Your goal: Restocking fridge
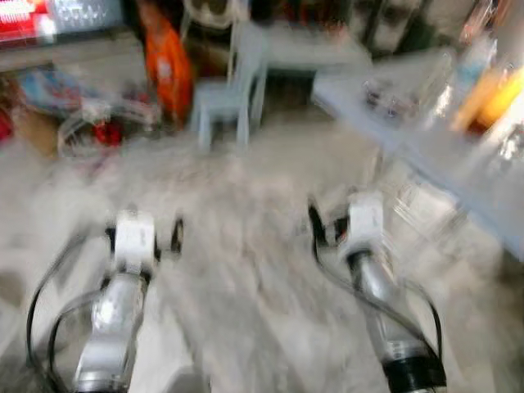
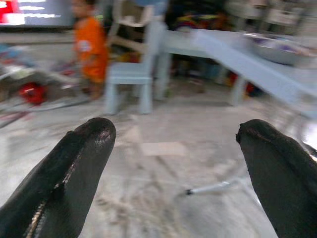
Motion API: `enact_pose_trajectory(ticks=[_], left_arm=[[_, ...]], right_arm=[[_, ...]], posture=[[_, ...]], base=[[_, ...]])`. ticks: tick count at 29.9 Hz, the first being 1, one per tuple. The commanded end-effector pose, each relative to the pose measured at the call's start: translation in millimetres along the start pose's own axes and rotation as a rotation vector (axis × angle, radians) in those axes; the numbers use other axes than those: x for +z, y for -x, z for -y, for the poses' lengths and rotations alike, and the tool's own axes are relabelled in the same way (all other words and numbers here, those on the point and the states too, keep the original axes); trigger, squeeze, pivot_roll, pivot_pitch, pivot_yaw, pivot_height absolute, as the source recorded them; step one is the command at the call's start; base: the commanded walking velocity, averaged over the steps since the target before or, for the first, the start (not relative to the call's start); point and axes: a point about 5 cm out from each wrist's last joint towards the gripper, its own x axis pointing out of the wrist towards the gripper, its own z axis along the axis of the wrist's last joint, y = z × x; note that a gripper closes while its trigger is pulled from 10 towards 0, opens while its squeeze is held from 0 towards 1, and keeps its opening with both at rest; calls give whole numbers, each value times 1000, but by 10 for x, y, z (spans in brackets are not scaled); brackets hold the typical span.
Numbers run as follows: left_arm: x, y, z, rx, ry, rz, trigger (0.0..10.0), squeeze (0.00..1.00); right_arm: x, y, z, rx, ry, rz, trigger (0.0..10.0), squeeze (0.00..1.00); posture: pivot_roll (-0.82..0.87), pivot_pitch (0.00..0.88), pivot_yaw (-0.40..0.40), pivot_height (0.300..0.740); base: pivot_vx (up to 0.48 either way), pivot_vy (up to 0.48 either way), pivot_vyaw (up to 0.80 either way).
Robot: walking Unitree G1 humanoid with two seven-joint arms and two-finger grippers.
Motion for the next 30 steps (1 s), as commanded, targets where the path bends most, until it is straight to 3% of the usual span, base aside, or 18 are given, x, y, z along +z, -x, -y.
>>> enact_pose_trajectory(ticks=[1,5,17,20,30], left_arm=[[28,-28,107,-37,14,6,10000,0],[23,-34,135,-37,22,6,10000,0],[2,-23,178,-45,40,10,10000,0],[2,-26,181,-48,36,10,10000,0],[14,-46,183,-56,42,23,10000,0]], right_arm=[[7,18,121,-36,5,-3,10000,0],[-8,33,141,-53,-24,-5,10000,0],[-4,13,235,-160,-21,-18,10000,0],[-5,7,218,-147,-81,-15,10000,0],[24,7,159,-100,-136,-8,10000,0]], posture=[[27,17,-73,740],[28,17,-71,740],[21,11,-71,740],[20,11,-71,740],[21,12,-73,740]], base=[[405,259,-800],[392,276,-727],[381,291,0],[347,330,0],[343,335,0]])
